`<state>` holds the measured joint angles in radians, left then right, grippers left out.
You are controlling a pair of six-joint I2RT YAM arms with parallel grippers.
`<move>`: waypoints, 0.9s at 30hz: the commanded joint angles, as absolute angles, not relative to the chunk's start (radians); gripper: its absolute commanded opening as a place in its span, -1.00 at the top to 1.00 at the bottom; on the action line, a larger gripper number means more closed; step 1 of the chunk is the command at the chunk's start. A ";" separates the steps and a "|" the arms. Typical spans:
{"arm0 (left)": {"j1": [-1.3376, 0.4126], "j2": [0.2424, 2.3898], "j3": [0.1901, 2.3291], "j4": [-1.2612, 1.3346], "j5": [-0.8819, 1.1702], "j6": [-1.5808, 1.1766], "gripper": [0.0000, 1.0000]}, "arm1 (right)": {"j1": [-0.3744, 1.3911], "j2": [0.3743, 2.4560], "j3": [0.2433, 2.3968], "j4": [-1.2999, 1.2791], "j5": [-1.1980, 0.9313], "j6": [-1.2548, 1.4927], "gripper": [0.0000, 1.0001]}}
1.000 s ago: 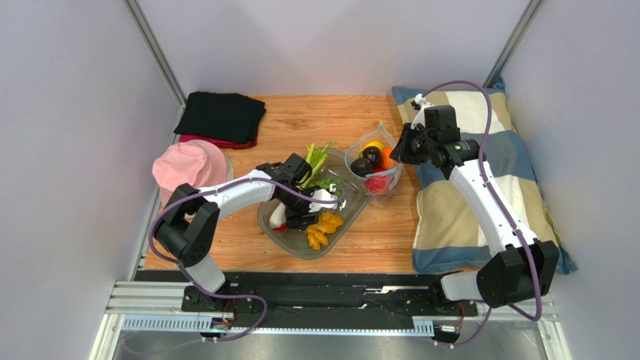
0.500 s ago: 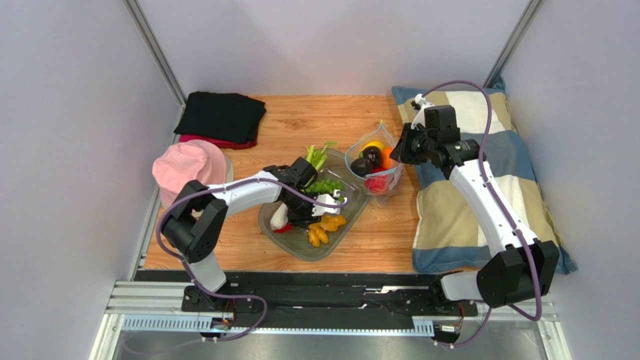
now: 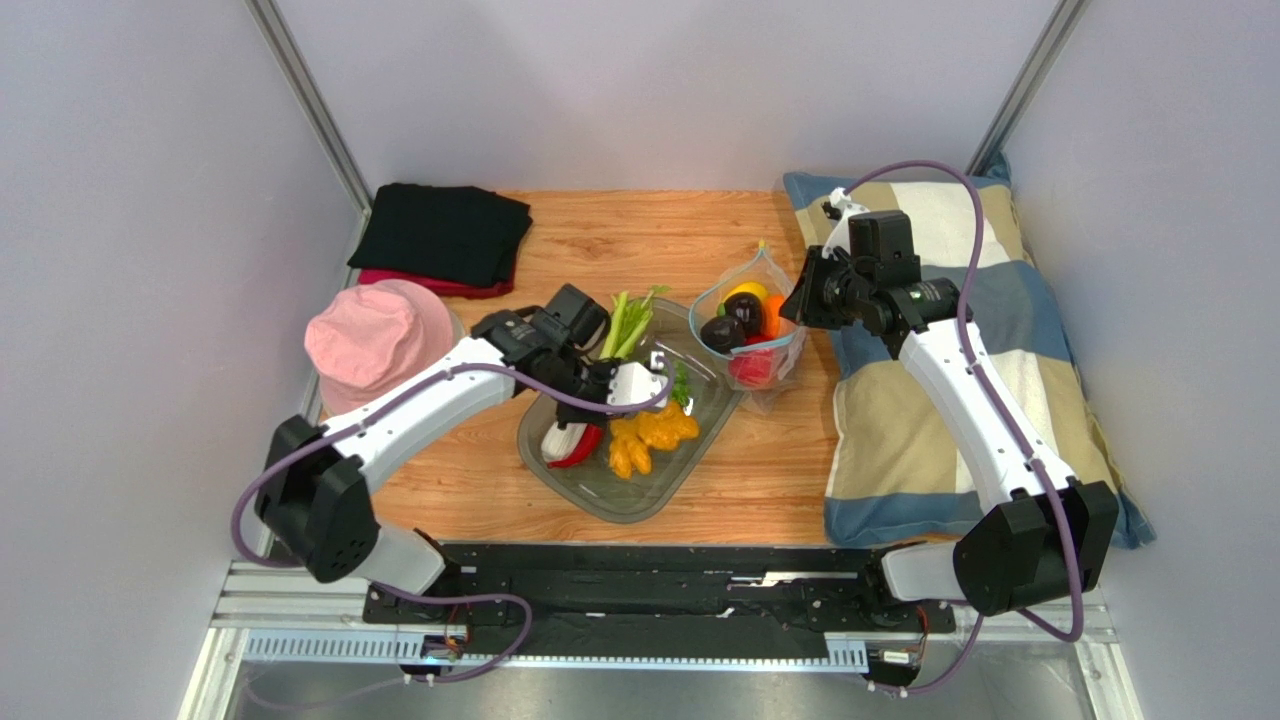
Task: Place the food in the zip-top bag and seal the zipper
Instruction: Pick up the fake vegetable from the bin, then place the fake vegetable in the zipper food storage bag.
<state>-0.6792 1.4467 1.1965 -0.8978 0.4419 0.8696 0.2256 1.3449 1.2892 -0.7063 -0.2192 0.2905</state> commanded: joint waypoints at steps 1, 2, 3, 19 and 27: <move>-0.661 1.397 1.387 -1.018 0.459 0.873 1.00 | 0.222 1.339 1.328 -0.675 -0.236 0.298 1.00; -0.655 1.404 1.432 -1.053 0.456 0.864 1.00 | 0.222 1.338 1.331 -0.675 -0.239 0.304 1.00; -0.643 1.426 1.478 -1.071 0.442 0.858 1.00 | 0.222 1.338 1.338 -0.673 -0.244 0.305 1.00; -0.679 1.904 2.241 -1.137 0.155 0.701 1.00 | 0.242 1.335 1.368 -0.675 -0.247 0.333 1.00; -0.758 1.985 2.270 -1.129 0.140 0.693 1.00 | 0.252 1.345 1.385 -0.686 -0.250 0.334 1.00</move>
<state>-0.7269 1.9869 2.2135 -1.1416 0.1551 0.7219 0.2382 1.3479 1.3228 -0.7105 -0.2371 0.3218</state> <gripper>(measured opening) 0.019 0.009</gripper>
